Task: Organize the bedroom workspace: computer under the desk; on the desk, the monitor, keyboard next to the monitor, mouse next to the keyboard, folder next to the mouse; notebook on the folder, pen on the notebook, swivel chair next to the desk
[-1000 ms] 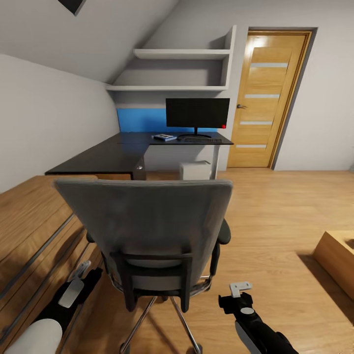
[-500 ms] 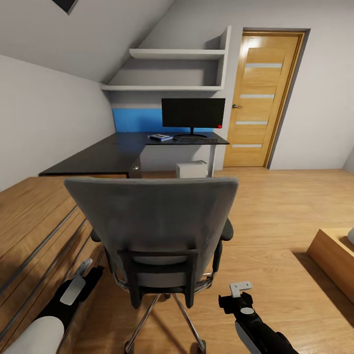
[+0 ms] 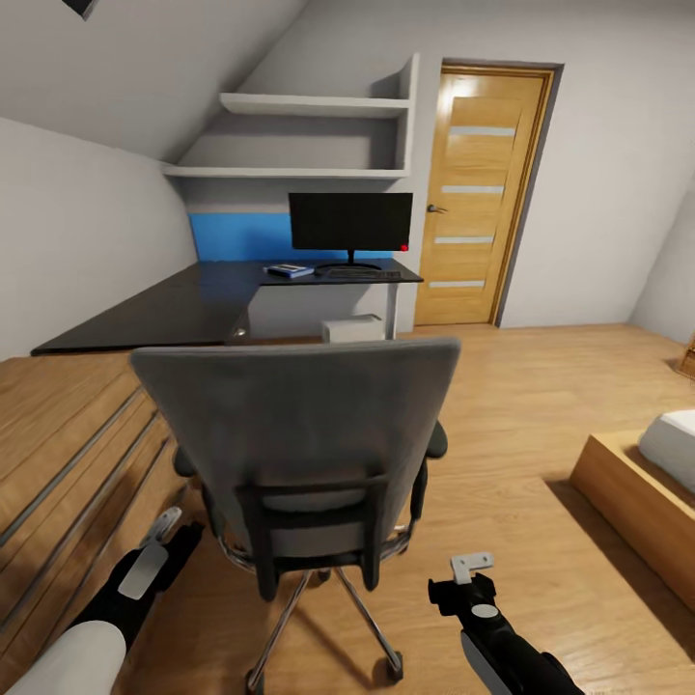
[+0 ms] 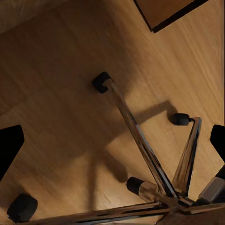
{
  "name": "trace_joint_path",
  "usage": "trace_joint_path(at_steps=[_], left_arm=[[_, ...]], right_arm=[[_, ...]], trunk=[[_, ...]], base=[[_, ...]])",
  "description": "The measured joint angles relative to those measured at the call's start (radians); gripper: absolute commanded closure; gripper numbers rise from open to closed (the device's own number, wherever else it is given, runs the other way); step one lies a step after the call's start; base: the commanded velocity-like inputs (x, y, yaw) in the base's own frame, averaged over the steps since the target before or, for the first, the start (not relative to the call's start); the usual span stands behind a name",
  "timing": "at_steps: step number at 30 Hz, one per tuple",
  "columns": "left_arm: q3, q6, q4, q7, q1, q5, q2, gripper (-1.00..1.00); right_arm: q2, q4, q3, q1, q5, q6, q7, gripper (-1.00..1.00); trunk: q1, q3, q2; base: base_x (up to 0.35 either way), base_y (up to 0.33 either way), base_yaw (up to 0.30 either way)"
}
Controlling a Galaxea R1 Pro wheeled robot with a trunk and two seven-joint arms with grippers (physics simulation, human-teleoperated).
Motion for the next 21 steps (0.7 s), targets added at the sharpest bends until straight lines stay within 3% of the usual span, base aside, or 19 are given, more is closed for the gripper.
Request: trace_joint_path(at_steps=[10,11,14,21], left_arm=[[0.0,-0.001,0.0,0.001,0.0,-0.004,0.0,-1.0],[0.004,0.0,-0.001,0.003,0.0,-0.017,0.001,-1.0],[0.0,-0.002,0.0,0.0,0.0,-0.003,0.0,-1.0],[0.001,0.001,0.0,0.002,0.0,-0.011,0.002,-1.0]], right_arm=[[0.001,-0.004,0.002,0.001,0.001,-0.003,-0.003,-1.0],[0.001,-0.005,0.003,0.001,0.001,-0.003,-0.003,-1.0],[0.001,-0.007,0.004,0.002,0.001,-0.003,-0.004,-1.0],[0.002,-0.008,0.005,0.002,0.001,-0.005,-0.005,-1.0]], trunk=[[0.0,0.0,0.0],[0.0,0.0,0.0],[0.0,0.0,0.0],[0.0,0.0,0.0]], base=[[0.0,0.0,-0.062],[0.0,0.0,-0.192],[0.0,0.0,-0.247],[0.0,0.0,-0.278]])
